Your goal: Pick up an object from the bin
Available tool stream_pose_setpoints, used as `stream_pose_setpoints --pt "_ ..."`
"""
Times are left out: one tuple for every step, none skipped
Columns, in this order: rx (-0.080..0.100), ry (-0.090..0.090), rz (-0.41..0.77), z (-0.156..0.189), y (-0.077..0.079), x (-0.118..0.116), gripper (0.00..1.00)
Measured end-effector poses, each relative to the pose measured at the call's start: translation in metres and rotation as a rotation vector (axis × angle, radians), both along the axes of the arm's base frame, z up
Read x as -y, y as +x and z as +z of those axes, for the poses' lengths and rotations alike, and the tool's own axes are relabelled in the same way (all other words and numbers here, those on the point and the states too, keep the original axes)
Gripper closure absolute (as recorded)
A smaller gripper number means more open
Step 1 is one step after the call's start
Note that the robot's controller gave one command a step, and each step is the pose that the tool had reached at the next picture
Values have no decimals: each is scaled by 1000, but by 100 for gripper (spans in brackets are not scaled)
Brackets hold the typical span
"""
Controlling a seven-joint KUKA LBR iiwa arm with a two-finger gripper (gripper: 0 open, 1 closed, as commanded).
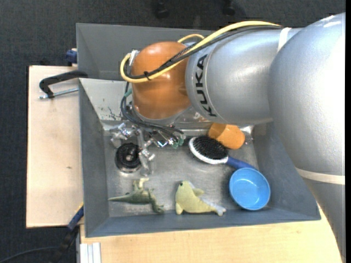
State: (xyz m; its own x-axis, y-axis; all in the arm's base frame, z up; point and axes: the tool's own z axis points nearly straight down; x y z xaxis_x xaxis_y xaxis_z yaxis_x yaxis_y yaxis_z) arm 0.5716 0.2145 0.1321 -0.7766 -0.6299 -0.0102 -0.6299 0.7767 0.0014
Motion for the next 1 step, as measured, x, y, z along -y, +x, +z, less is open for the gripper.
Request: stream_pose_setpoints --pt "-1 -6 466 -59 30 -1 0"
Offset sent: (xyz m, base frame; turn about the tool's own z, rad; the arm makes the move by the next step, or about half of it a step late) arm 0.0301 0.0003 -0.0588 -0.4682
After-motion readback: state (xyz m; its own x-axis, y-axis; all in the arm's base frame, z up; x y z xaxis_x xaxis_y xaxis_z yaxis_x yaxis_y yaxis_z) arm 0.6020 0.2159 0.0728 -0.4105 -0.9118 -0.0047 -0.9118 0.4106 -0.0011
